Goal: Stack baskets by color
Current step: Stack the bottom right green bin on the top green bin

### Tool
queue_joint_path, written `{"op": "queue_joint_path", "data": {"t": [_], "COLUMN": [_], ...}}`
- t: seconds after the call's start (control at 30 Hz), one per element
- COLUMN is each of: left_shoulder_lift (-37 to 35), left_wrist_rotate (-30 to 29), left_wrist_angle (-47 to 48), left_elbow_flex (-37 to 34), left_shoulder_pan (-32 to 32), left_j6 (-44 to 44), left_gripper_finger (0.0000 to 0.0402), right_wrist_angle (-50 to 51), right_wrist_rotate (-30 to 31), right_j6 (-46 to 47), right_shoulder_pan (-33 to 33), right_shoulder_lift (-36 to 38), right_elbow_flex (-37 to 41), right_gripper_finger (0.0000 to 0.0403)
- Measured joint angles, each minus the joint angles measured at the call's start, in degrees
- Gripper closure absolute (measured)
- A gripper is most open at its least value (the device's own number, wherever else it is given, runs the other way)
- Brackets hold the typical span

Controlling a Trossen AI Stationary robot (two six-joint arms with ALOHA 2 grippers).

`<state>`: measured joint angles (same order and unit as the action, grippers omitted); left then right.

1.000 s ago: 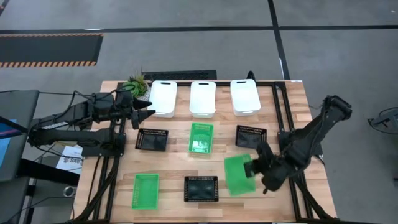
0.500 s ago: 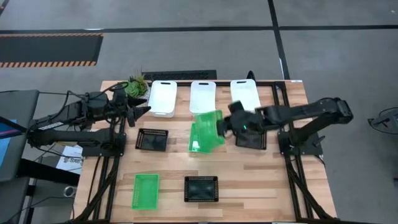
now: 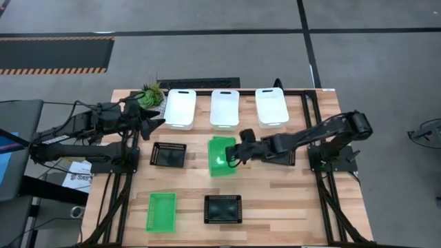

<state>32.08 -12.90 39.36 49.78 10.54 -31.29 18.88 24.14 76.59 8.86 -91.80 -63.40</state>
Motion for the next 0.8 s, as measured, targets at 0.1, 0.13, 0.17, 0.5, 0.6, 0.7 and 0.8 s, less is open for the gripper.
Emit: {"op": "queue_joint_path", "data": {"t": [0.1,0.13,0.17,0.5,0.6,0.7,0.8], "left_shoulder_lift": [0.0,0.0,0.0,-0.4,-0.3,-0.4,-0.3], "left_wrist_rotate": [0.0,0.0,0.0,0.0,0.0,0.0,-0.6], "left_wrist_angle": [0.1,0.3,0.4,0.6,0.9,0.9,0.8], "left_elbow_flex": [0.0,0.0,0.0,0.0,0.0,0.0,0.0], "left_shoulder_pan": [0.0,0.0,0.0,0.0,0.0,0.0,0.0], "left_j6": [0.0,0.0,0.0,0.0,0.0,0.0,0.0], "left_gripper_finger": [0.0143,0.0143,0.0143,0.0143,0.0143,0.0143,0.0143], "right_wrist_angle": [-1.1,-0.4,-0.8,2.1,5.3,8.6,9.6], "right_wrist_rotate": [0.0,0.0,0.0,-0.1,-0.5,-1.0,-1.4], "right_j6": [1.8,2.3,3.0,5.4,7.1,8.5,8.4], "right_shoulder_pan": [-0.2,-0.4,-0.5,-2.0,-2.5,-3.1,-3.9], "right_shoulder_lift": [-2.6,-3.0,-3.5,-4.1,-4.1,-4.1,-4.1], "right_elbow_flex": [0.0,0.1,0.1,0.0,0.0,0.0,0.0], "right_gripper_finger": [0.0385,0.0385,0.0384,0.0361,0.0356,0.0347,0.0335]}}
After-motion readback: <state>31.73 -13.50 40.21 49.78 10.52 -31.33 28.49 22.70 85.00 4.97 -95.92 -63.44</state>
